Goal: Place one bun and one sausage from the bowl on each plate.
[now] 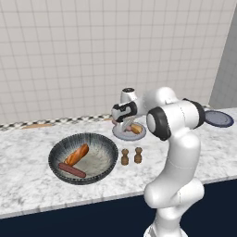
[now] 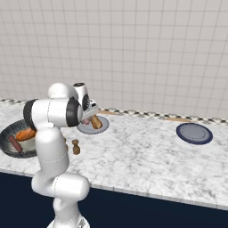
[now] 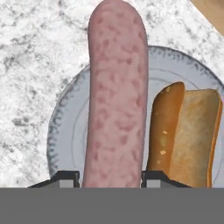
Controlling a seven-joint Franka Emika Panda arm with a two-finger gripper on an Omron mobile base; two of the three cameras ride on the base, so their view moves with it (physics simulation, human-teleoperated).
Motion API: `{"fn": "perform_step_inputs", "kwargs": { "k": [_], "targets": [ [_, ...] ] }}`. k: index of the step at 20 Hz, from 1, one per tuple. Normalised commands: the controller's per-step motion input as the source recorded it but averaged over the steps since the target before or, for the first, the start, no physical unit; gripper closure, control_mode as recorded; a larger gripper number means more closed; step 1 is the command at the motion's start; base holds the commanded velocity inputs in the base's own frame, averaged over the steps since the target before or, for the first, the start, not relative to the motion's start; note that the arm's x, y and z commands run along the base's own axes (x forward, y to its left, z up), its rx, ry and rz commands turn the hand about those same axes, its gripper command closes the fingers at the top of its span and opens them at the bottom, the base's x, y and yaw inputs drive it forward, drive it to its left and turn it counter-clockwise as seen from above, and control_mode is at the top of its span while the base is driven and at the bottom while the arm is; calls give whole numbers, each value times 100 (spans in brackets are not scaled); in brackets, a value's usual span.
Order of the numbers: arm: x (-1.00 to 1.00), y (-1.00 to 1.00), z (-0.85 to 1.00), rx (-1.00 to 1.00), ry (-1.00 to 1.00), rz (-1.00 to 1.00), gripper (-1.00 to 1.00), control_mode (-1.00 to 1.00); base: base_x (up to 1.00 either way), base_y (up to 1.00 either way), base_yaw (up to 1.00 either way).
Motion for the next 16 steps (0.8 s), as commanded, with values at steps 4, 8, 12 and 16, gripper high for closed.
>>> {"fn": "perform_step_inputs", "kwargs": {
  "k": [4,8,12,16],
  "targets": [
    [0,0,-19,0,0,0,100,-100,0,0,0],
    [0,0,0,0,0,0,-100,-100,0,0,0],
    [0,0,2,0,0,0,-100,-100,0,0,0],
    [-2,0,16,0,-1,2,-100,-100,0,0,0]
  ]
}}
